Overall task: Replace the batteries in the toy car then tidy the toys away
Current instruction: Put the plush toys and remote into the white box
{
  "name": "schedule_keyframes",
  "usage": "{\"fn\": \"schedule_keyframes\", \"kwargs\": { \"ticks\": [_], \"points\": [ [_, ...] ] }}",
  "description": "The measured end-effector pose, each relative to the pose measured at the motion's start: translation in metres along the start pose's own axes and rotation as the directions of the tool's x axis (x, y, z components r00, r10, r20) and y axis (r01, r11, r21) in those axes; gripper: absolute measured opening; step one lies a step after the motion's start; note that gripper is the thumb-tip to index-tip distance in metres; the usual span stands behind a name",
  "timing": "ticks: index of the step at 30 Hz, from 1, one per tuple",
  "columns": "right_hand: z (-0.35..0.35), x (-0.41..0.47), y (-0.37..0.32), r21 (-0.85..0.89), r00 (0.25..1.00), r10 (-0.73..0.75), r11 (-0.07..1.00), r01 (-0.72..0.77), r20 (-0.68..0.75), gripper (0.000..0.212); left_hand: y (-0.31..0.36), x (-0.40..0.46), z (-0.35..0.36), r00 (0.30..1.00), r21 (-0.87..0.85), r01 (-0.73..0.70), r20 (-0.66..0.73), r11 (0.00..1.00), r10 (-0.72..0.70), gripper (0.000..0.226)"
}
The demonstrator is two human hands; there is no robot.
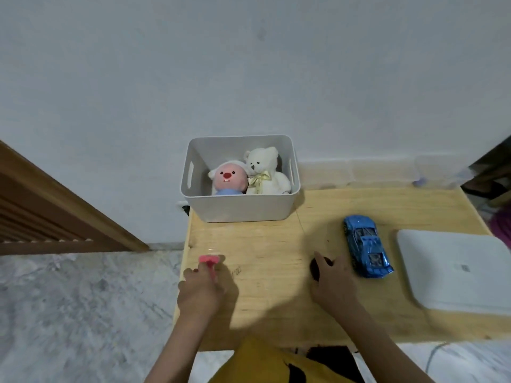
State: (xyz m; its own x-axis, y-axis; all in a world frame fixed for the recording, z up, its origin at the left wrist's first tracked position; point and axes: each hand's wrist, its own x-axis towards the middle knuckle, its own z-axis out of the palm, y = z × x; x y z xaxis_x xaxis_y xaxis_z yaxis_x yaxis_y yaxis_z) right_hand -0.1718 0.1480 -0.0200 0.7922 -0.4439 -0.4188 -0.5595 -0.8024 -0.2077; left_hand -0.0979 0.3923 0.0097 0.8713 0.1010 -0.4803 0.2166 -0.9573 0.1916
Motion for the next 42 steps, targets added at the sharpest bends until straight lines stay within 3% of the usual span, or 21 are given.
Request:
{"fn": "schedule_keyframes", "kwargs": {
  "ticks": [5,9,14,18,21,24,26,28,35,38,42],
  "points": [
    [0.006,-0.013,0.007,0.158,0.995,-0.013,0.987,0.028,-0.096,0.068,-0.004,-0.006,0.0,0.992,-0.094,-0.105,-0.086,0.99,0.097,0.053],
    [0.0,-0.028,0.009,0.273,0.951,-0.07,0.949,0.157,-0.301,0.068,0.002,-0.012,-0.012,0.96,-0.252,-0.21,-0.239,0.945,0.149,0.054],
    [-0.034,-0.029,-0.006,0.34,0.823,-0.088,0.882,0.326,-0.561,0.066,0.024,-0.014,-0.045,0.858,-0.416,-0.412,-0.478,0.811,0.191,0.06],
    [-0.083,-0.022,-0.028,0.232,0.686,-0.272,0.804,0.548,-0.675,0.066,0.047,-0.012,-0.081,0.747,-0.461,-0.582,-0.628,0.669,0.217,0.049],
    [-0.115,-0.007,-0.048,0.12,0.653,-0.408,0.784,0.608,-0.638,0.061,0.063,0.006,-0.108,0.681,-0.399,-0.642,-0.689,0.655,0.247,0.044],
    [-0.136,0.011,-0.069,0.036,0.594,-0.494,0.749,0.661,-0.635,0.056,0.076,0.033,-0.13,0.669,-0.359,-0.627,-0.704,0.692,0.241,0.042],
    [-0.149,0.024,-0.083,0.069,0.635,-0.506,0.749,0.659,-0.584,0.055,0.083,0.053,-0.14,0.681,-0.343,-0.607,-0.689,0.717,0.248,0.042],
    [-0.159,0.04,-0.097,0.084,0.716,-0.514,0.783,0.617,-0.473,0.056,0.089,0.074,-0.146,0.709,-0.307,-0.578,-0.648,0.756,0.278,0.042],
    [-0.16,0.1,-0.146,-0.056,0.809,-0.58,0.815,0.577,-0.101,0.037,0.103,0.129,-0.137,0.867,-0.196,-0.424,-0.369,0.884,0.334,0.036],
    [-0.151,0.114,-0.154,-0.018,0.814,-0.58,0.815,0.58,-0.035,0.03,0.105,0.139,-0.13,0.895,-0.152,-0.401,-0.277,0.903,0.35,0.032],
    [-0.146,0.116,-0.149,0.078,0.834,-0.552,0.831,0.551,-0.001,0.04,0.103,0.145,-0.129,0.917,-0.117,-0.351,-0.246,0.929,0.315,0.027]
  ]
}}
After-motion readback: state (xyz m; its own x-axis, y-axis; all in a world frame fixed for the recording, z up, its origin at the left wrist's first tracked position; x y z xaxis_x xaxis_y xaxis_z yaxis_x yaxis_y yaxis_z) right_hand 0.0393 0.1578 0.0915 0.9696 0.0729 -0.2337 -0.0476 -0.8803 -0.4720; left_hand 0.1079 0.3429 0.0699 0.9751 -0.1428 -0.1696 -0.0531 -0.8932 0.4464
